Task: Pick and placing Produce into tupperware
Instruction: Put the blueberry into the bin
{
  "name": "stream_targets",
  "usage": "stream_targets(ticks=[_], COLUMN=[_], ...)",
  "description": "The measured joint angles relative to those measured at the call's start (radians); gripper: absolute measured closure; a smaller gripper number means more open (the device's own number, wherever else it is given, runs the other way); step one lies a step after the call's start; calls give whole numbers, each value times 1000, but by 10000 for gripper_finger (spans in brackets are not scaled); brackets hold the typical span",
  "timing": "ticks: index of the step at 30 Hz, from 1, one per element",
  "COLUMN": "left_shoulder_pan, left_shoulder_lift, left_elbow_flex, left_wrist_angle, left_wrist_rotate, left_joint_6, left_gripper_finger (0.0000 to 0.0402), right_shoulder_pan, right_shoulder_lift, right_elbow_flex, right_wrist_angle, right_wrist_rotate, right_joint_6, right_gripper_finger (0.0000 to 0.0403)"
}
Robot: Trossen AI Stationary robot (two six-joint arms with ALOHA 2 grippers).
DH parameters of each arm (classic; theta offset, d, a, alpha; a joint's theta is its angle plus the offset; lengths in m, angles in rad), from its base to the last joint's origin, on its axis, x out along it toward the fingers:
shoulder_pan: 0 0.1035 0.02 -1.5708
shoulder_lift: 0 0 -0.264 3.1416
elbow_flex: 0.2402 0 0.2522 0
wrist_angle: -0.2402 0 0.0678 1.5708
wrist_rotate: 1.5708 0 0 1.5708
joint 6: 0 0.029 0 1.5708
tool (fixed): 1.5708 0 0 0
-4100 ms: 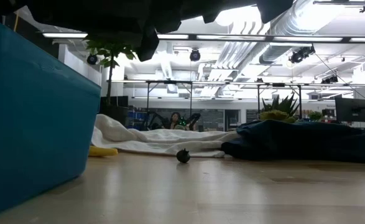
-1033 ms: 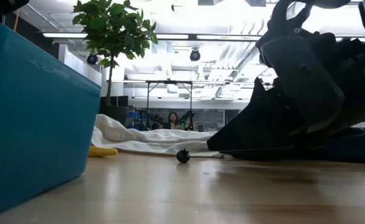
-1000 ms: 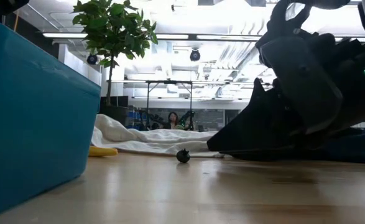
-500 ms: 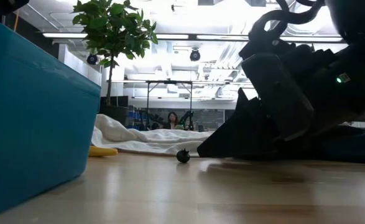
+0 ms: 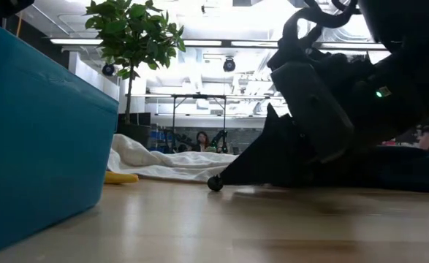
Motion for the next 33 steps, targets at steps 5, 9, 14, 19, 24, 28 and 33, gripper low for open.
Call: stream_targets(ticks=[5,9,14,19,24,28,33], left_shoulder_pan=[0,0,0,0,0,0,0], left_shoulder_lift=[0,0,0,0,0,0,0], left_elbow_flex=[0,0,0,0,0,0,0], left_wrist_angle=[0,0,0,0,0,0,0], left_wrist_rotate=[0,0,0,0,0,0,2], left_joint_6=[9,10,17,17,18,18,18], left_gripper_finger=[348,348,348,348,348,348,348], right_shoulder_pan=[-14,-15,-21,-32,-47,-51,-56], right_shoulder_lift=[0,0,0,0,0,-1,-1], right_elbow_flex=[0,0,0,0,0,0,0], right_wrist_angle=[10,11,20,21,36,40,40], right_wrist_rotate=[-17,-32,-54,-75,-108,-116,-123], right_joint_6=[-7,-20,-34,-50,-69,-79,-79], right_gripper_finger=[272,272,272,272,272,272,273])
